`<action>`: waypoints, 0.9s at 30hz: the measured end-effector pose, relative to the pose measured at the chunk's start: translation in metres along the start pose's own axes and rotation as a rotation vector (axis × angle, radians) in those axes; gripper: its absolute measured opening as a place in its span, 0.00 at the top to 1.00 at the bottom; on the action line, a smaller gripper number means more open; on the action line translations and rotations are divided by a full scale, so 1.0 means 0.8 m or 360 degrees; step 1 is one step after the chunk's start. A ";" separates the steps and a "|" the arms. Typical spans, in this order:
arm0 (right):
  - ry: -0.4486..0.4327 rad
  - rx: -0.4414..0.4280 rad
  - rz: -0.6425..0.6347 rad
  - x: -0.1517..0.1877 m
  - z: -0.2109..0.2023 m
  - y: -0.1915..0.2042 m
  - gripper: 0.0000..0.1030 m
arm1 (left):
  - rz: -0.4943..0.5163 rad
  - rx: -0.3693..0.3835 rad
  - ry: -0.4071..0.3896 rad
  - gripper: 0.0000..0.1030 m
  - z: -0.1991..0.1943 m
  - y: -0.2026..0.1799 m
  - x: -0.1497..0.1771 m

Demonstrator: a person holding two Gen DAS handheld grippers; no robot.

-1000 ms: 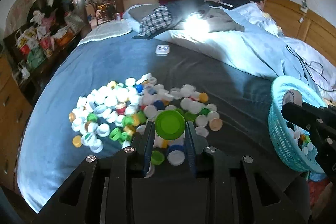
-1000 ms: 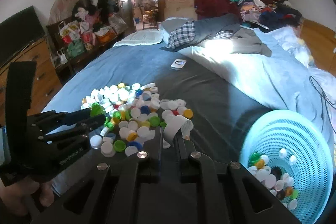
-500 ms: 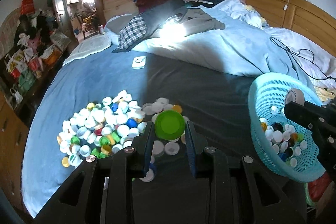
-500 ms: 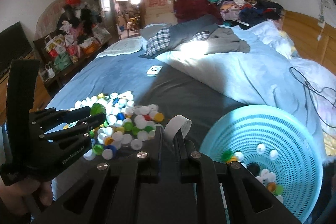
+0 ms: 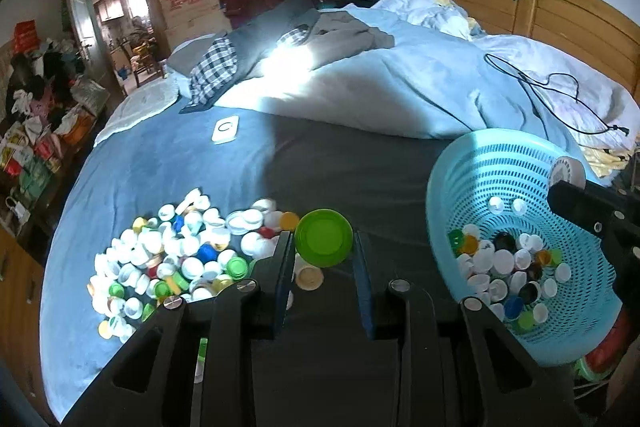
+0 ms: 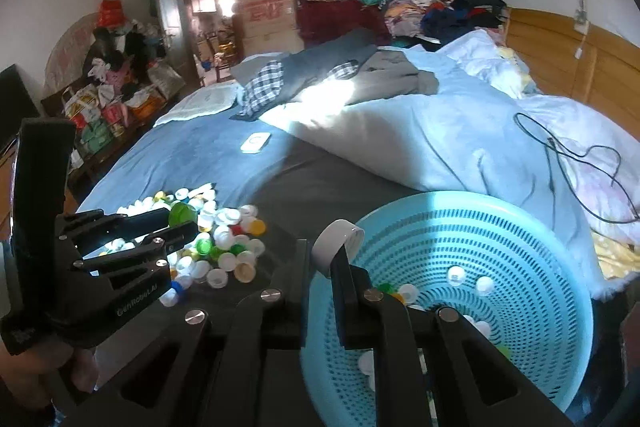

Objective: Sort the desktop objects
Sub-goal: 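Carry both held caps over the blue colander basket, then open both tools to drop the caps into the basket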

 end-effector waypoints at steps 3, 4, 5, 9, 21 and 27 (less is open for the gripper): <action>-0.0001 0.0023 0.0020 -0.002 -0.003 -0.016 0.90 | 0.0019 0.0022 -0.0001 0.76 0.003 -0.014 -0.007; -0.0001 0.0032 0.0023 -0.002 -0.004 -0.022 0.90 | 0.0023 0.0031 -0.0001 0.76 0.004 -0.019 -0.010; 0.0000 0.0043 0.0025 -0.002 -0.005 -0.028 0.90 | 0.0029 0.0040 -0.0001 0.76 0.005 -0.023 -0.012; 0.0012 0.0086 0.0040 0.000 -0.009 -0.050 0.90 | 0.0056 0.0086 -0.0006 0.76 0.010 -0.048 -0.026; 0.0104 0.0163 0.0095 0.010 -0.007 -0.105 0.89 | 0.0250 0.0335 0.0123 0.76 0.036 -0.151 -0.048; 0.0200 0.0133 0.0125 0.024 0.005 -0.119 0.89 | 0.0342 0.0427 0.0262 0.76 0.054 -0.189 -0.036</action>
Point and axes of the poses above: each gripper's, at about its wrist camera, not at the fingertips, and z roughly the way its jaws point, y to its left, x to its underside, the point moved 10 cm from there along z, roughly the way its jaws point, and after that the axes turned 9 degrees about z, right-handed, at the moved point
